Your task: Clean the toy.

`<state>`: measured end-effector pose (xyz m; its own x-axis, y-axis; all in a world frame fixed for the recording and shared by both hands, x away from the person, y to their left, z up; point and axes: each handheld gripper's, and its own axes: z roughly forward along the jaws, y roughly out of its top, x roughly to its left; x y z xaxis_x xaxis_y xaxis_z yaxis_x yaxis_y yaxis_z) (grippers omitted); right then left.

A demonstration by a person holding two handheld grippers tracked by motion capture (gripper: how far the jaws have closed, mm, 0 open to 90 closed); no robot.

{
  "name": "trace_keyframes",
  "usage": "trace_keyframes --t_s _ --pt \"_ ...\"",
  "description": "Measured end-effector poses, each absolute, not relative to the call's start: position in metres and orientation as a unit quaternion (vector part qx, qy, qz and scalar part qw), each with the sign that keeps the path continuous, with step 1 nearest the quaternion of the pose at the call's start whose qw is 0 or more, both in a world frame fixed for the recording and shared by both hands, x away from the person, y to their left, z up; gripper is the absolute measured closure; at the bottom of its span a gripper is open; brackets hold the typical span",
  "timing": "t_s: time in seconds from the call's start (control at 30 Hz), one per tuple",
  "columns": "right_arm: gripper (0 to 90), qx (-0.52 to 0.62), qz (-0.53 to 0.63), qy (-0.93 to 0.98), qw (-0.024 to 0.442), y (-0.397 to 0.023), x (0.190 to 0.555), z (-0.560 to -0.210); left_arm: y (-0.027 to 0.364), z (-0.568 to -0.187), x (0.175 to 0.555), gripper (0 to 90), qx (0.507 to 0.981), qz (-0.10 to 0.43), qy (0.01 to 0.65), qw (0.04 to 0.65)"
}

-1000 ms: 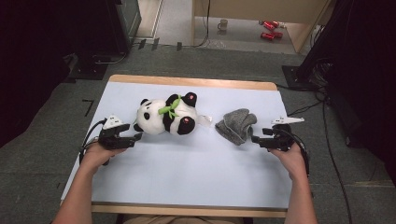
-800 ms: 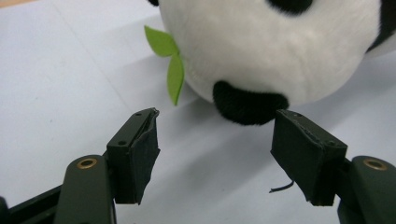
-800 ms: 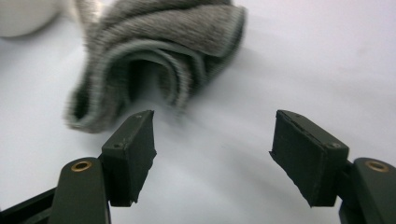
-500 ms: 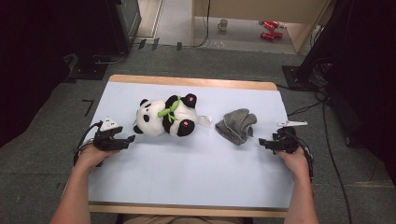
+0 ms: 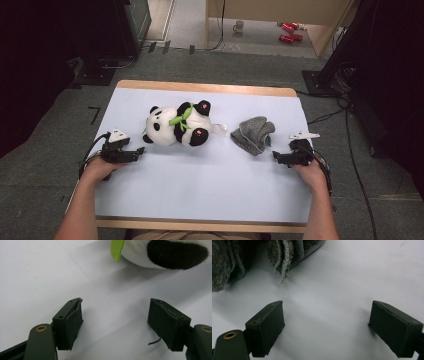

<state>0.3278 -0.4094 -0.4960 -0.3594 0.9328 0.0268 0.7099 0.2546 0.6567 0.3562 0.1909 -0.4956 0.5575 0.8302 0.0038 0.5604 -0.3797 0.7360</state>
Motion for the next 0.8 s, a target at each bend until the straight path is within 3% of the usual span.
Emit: trace_keyframes --t_s 0.8 --pt "8.7 0.533 0.325 0.753 0.210 -0.4091 0.3220 -0.5033 0.1900 -0.4962 0.3563 26.4 0.808 0.193 0.431 0.352"
